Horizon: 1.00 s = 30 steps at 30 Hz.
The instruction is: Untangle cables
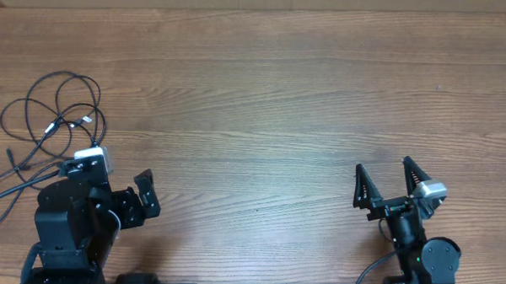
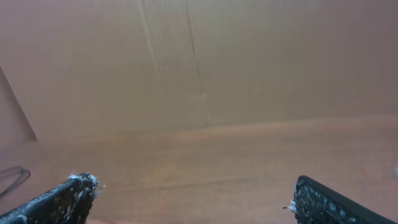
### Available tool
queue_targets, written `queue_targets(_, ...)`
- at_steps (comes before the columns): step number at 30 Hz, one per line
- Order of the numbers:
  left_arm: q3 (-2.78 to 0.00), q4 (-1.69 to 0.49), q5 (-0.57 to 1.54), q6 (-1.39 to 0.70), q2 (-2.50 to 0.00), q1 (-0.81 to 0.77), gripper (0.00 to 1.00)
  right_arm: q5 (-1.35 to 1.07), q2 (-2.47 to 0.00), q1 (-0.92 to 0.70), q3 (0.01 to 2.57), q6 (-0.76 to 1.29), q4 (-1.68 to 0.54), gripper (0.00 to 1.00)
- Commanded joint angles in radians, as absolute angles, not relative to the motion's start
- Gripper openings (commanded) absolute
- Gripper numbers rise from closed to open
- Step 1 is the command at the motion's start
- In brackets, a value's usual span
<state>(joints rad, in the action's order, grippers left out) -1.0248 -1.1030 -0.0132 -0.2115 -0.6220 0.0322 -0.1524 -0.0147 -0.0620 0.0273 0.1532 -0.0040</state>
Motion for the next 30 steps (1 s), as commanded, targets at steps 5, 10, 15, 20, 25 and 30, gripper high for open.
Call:
queue_targets(5,-1.018,-1.103,-0.026,-0.233,-0.622,0.024,0.99,-0.134,-0.002,-0.087,0.008,0.148,-0.069,1.0)
queue_targets(10,-1.018,-1.103,-0.026,-0.233,-0.622,0.024,0.99,-0.132,-0.002,-0.087,0.008,0.147,-0.068,1.0)
queue_targets(15,-1.018,-1.103,-0.026,-0.233,-0.622,0.024,1.0,-0.184,-0.002,-0.087,0.008,0.106,-0.033,1.0)
queue_targets(20,-1.018,-1.103,-0.026,-0.233,-0.622,0.024,1.0,-0.329,-0.002,-0.092,0.008,-0.223,-0.034,1.0)
queue_targets(25,-1.018,-1.103,-0.026,-0.233,-0.622,0.024,0.99,-0.331,-0.002,-0.091,0.007,-0.233,-0.054,1.0)
queue_targets(30,-1.018,-1.103,-0.026,-0.233,-0.622,0.024,0.99,-0.331,-0.002,-0.088,0.008,-0.233,-0.054,1.0)
